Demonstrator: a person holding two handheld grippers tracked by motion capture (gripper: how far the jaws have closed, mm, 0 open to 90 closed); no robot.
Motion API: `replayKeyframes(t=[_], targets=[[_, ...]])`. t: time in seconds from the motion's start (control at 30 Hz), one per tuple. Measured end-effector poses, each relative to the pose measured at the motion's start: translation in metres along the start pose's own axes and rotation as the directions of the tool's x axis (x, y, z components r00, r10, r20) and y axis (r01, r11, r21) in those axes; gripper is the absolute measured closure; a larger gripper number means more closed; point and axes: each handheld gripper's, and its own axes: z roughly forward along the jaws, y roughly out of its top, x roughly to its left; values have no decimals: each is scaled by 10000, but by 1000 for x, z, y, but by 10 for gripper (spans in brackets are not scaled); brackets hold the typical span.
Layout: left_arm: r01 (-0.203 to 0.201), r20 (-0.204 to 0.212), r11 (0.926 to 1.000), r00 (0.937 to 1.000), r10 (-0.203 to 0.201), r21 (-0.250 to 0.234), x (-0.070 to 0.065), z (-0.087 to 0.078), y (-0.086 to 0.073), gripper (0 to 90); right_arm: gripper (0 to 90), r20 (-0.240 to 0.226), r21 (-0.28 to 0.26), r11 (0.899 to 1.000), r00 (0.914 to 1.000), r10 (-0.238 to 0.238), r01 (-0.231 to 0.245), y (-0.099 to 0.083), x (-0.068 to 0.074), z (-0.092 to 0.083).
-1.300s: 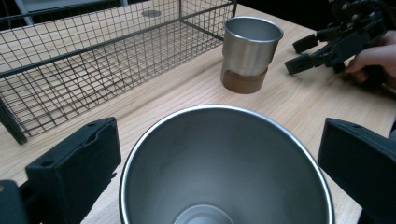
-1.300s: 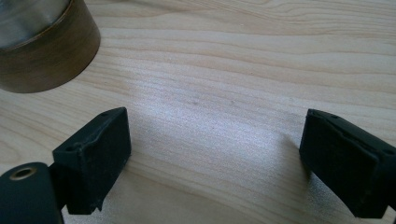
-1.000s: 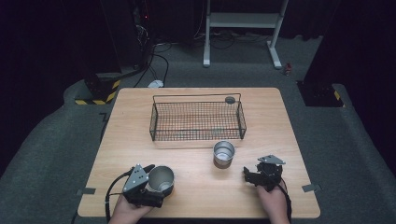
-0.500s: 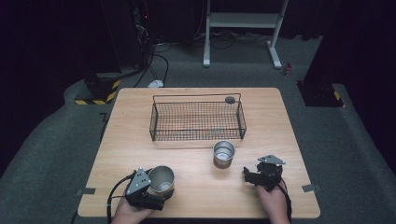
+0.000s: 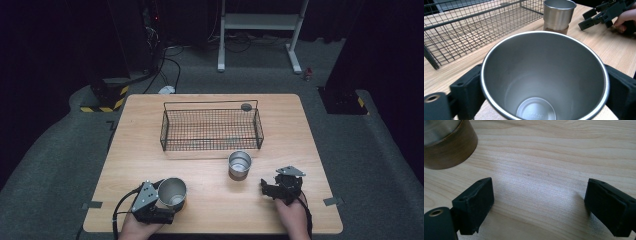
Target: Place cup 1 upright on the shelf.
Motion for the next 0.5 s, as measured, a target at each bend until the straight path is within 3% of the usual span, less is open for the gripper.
replayKeyframes(t=[0.5], targets=[[-89, -138, 9999, 9999, 88, -118, 0, 1, -3, 128, 89, -1, 1, 10000, 10000, 1, -1, 0, 0, 0]])
